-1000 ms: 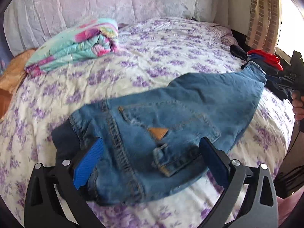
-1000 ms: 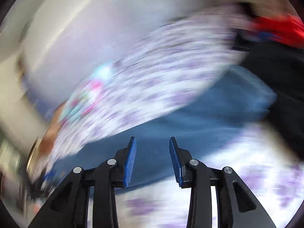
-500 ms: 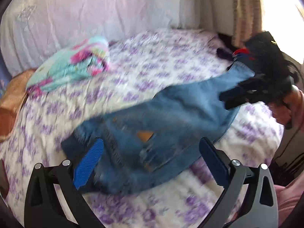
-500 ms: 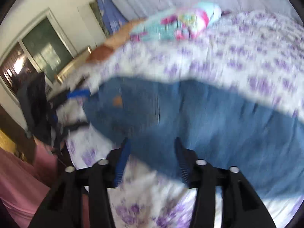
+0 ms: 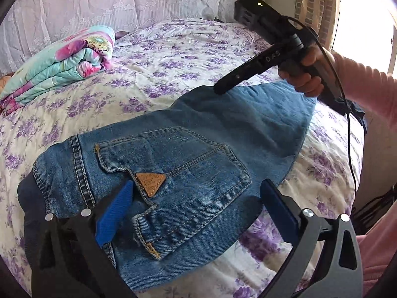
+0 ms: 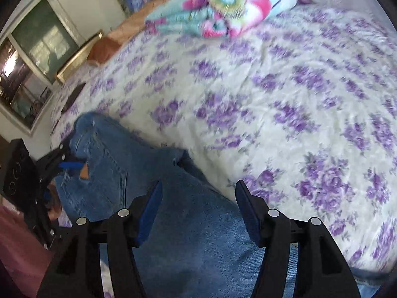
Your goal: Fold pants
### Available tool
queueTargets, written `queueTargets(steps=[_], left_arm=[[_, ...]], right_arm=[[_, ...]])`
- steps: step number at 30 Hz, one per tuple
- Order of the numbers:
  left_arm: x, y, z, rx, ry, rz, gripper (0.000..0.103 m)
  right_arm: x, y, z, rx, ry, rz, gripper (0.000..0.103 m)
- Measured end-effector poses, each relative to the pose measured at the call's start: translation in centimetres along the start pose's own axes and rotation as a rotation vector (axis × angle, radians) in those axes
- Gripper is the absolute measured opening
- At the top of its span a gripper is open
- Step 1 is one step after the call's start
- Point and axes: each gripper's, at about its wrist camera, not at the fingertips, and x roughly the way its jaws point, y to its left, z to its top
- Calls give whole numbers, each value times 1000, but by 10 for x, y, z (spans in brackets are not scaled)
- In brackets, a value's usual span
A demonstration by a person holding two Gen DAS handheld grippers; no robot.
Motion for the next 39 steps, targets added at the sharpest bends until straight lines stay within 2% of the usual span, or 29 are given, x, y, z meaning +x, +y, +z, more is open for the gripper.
queueTargets(steps=[2,5,8,10,12,14,17,20,22,23,25,28,30,33,37,39], left_arm=[[1,-2,0,6,0,1,99],[-1,-2,-1,1,-2,-9,99],[0,3,1,-12,-3,-31,99],[1,5,1,-19,-5,-40,99],[1,4,1,-21,-5,-41,99],[1,3,1,-21,-5,-42,99],[1,4,1,-24,-5,-47,99],[2,6,3,-33,-7,-59,99],[2,8,3,-41,-8,-65,99],[2,8,3,-42,-8,-67,99],[2,8,3,-44,-9,-69,99],[2,9,3,-43,-8,-68,99],[2,9,3,-43,-8,-69,99],[2,9,3,-44,-9,-73,99],[3,10,4,-48,-9,-79,99],[3,10,4,-48,-9,-80,99]], right_arm=[[0,10,-2,-51,67,60,65],[-6,31,-5,-165,126,93,72],[-5,41,-8,-246,182,124,73],[1,39,-7,-280,215,96,74],[10,30,-2,-255,250,49,74],[14,22,-1,-222,285,95,74],[9,31,-5,-264,345,198,78],[-2,38,1,-344,303,183,79],[-6,26,15,-299,208,163,78],[-4,21,18,-270,200,171,78],[11,14,21,-238,223,187,78],[28,16,15,-234,304,228,79],[23,24,14,-284,310,233,79],[6,31,14,-332,316,289,82],[13,30,12,-329,365,273,82],[16,41,12,-375,388,256,82]])
